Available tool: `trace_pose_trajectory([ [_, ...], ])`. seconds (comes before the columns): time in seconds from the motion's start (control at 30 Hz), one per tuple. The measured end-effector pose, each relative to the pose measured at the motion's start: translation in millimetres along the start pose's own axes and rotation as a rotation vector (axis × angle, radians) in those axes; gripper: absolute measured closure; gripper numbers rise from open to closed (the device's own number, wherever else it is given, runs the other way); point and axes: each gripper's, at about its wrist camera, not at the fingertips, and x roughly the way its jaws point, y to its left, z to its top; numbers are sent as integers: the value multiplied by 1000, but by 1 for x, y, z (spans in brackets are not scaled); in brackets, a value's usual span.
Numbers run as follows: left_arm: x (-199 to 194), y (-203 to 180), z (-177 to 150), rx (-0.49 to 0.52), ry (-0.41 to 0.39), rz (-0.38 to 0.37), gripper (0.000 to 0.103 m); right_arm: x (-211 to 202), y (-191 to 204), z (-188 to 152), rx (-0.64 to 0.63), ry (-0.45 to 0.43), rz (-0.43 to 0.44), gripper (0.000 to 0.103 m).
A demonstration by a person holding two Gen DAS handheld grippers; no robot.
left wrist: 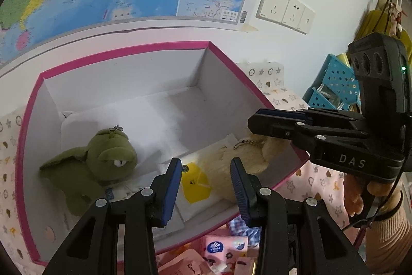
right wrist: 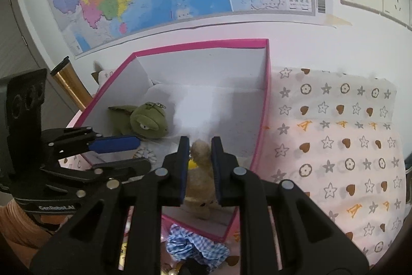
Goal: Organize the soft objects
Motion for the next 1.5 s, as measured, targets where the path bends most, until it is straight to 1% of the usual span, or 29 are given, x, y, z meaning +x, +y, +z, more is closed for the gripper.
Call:
trace_pose_trajectory([
  [0.1,-5,0,-1,-1,-12,5,64,0,0,0,-7,0,1,82],
  [0.17,-8,-2,-2,-1,-18,10,64,3,1,3,-13,7,5,75],
  [0.23,-11,-3,-3,1,-24,13,63,6,1,7,-14,4,-5,75],
  [0.43,-15,-3,-8,-7,-30,21,63,4,4,26,-8,-23,25,73],
  [0.67,-23,0,-11,-25,-48,14,62,-16,4,19,-21,-47,17,70],
  [0.8,-32,-4,-16,-11,-72,10,60,-31,0,6,-29,-47,-10,70],
  [0.93,-40,-13,-20,11,-89,-13,60,-42,0,-5,-47,-45,-36,70],
  [1.07,-50,-25,-27,37,-101,-36,58,-59,4,-21,-52,-50,-3,70],
  [1.13,-57,-34,-35,65,-105,-67,54,-70,6,-35,-59,-40,14,70],
  [1.2,-62,-45,-45,93,-107,-95,54,-78,5,-51,-58,-23,22,60],
  [1.23,-63,-49,-50,107,-103,-113,54,-81,3,-61,-52,-13,19,48],
  [1.27,-64,-55,-55,124,-96,-126,54,-83,2,-69,-48,-3,14,40],
  [1.33,-61,-66,-65,161,-71,-152,54,-84,-3,-88,-36,26,-7,38],
  [1.4,-54,-76,-75,187,-41,-168,54,-81,-10,-110,-3,74,-11,38],
  [1.5,-40,-83,-84,195,3,-190,54,-73,-18,-131,33,126,-16,38],
])
